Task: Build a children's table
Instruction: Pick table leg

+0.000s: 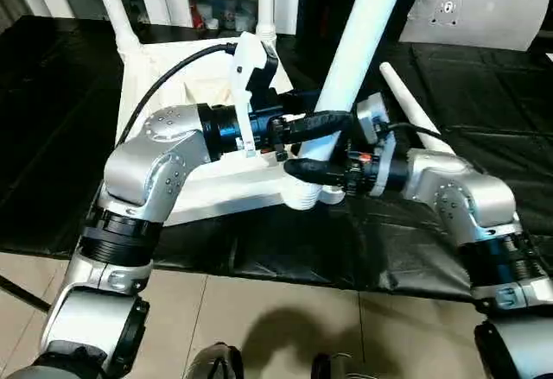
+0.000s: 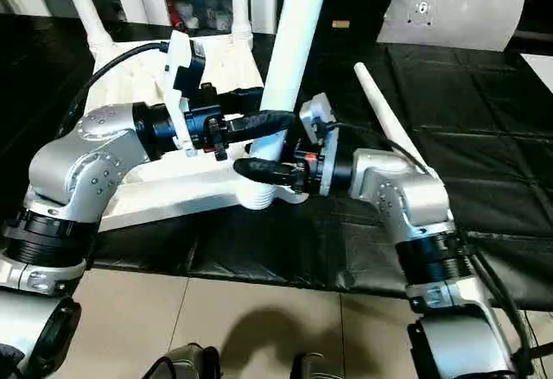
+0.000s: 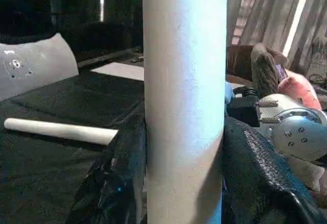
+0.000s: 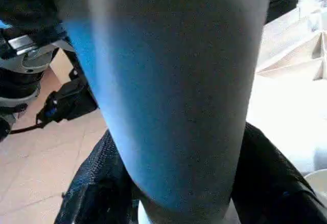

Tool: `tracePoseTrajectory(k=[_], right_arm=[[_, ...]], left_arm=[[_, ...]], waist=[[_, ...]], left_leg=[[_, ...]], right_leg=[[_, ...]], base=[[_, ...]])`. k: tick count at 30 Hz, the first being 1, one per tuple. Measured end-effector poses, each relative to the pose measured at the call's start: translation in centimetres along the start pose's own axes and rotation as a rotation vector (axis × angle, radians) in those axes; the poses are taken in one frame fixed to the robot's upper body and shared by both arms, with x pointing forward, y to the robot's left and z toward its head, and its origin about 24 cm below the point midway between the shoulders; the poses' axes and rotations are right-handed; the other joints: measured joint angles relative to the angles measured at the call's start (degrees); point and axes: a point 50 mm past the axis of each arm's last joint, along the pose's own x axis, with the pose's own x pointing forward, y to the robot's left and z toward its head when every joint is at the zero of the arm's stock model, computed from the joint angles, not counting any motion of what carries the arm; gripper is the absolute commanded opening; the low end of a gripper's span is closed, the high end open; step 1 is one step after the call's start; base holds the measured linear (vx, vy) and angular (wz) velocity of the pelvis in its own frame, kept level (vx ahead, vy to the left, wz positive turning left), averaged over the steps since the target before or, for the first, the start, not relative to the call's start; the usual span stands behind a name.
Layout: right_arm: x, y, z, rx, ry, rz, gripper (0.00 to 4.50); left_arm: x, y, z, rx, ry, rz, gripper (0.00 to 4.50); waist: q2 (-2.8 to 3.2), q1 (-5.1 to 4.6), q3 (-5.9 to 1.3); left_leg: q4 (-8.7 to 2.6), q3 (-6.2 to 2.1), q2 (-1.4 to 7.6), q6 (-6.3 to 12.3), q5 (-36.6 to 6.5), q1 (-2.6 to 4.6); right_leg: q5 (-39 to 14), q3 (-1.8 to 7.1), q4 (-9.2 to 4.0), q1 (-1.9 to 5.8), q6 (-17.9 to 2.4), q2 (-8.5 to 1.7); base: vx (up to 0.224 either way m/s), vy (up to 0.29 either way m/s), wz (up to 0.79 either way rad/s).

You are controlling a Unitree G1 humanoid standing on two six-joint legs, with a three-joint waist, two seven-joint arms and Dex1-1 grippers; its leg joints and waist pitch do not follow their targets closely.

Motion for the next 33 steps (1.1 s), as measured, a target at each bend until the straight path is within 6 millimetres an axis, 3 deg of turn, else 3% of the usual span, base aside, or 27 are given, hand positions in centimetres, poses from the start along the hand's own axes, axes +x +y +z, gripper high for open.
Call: tracePoseTrajectory(k=[1, 3, 18, 22, 24, 30, 33], right_arm=[[0.0, 0.0, 0.1, -0.002, 0.0, 0.0, 2.04], [0.0, 0.0, 0.1, -0.003, 0.0, 0.0, 2.04], [0.7, 0.4, 0.2, -0.025, -0.067, -0.023, 2.0], [0.7, 0.4, 0.7, -0.046, -0.098, -0.039, 2.0], [0.8, 0.3, 0.7, -0.036, -0.112, -0.057, 1.99], [0.4, -0.6, 0.1, 0.025, -0.167, -0.168, 1.93], [-0.1, -1.0, 0.4, 0.006, -0.194, -0.239, 1.91]], left_arm=[[0.1, 0.0, 0.0, -0.005, 0.0, -0.002, 1.85], [0.1, -0.1, 0.0, -0.009, -0.002, -0.001, 2.41], [0.5, -0.9, -0.4, -0.116, -0.123, -0.034, 3.53], [0.8, -1.0, 0.2, -0.175, -0.238, -0.046, 3.81], [0.9, -0.9, 0.7, -0.225, -0.342, -0.042, 4.19], [-0.3, 0.2, 3.6, -0.297, -0.626, -0.007, 4.26], [-1.3, 1.2, 3.5, -0.282, -0.615, 0.076, 4.26]], waist=[[0.0, 0.0, 0.0], [0.0, 0.03, 0.0], [0.0, 0.01, 0.0], [0.0, 0.11, 0.0], [0.0, 0.08, 0.0], [0.01, -0.01, 0.0], [0.0, -0.21, 0.0]], left_leg=[[0.0, 0.0, 0.0, 0.0, 0.0, 0.0], [0.0, 0.0, 0.0, 0.0, 0.0, 0.0], [0.0, 0.0, 0.01, 0.0, 0.0, 0.0], [0.01, 0.0, 0.0, 0.0, 0.0, 0.02], [0.01, 0.0, 0.0, 0.0, 0.0, 0.01], [0.01, 0.0, 0.0, 0.0, 0.0, 0.03], [0.0, -0.01, 0.01, 0.0, 0.0, 0.03]], right_leg=[[0.0, 0.0, 0.0, 0.0, 0.0, 0.0], [0.0, 0.0, -0.01, 0.01, 0.0, 0.0], [0.0, 0.0, 0.0, 0.0, 0.0, 0.0], [0.0, 0.0, -0.01, 0.03, 0.0, 0.0], [0.2, 0.0, -0.03, 0.04, -0.3, 0.0], [0.2, -0.01, -0.03, 0.03, -0.3, 0.0], [0.0, -0.01, -0.05, 0.02, 0.0, 0.02]], base=[[0.0, 0.0, 0.0], [0.0, 0.0, 0.0], [0.0, 0.0, 0.0], [0.0, 0.0, 0.0], [0.0, 0.0, 0.0], [0.0, 0.0, 0.0], [0.0, 0.0, 0.0]])
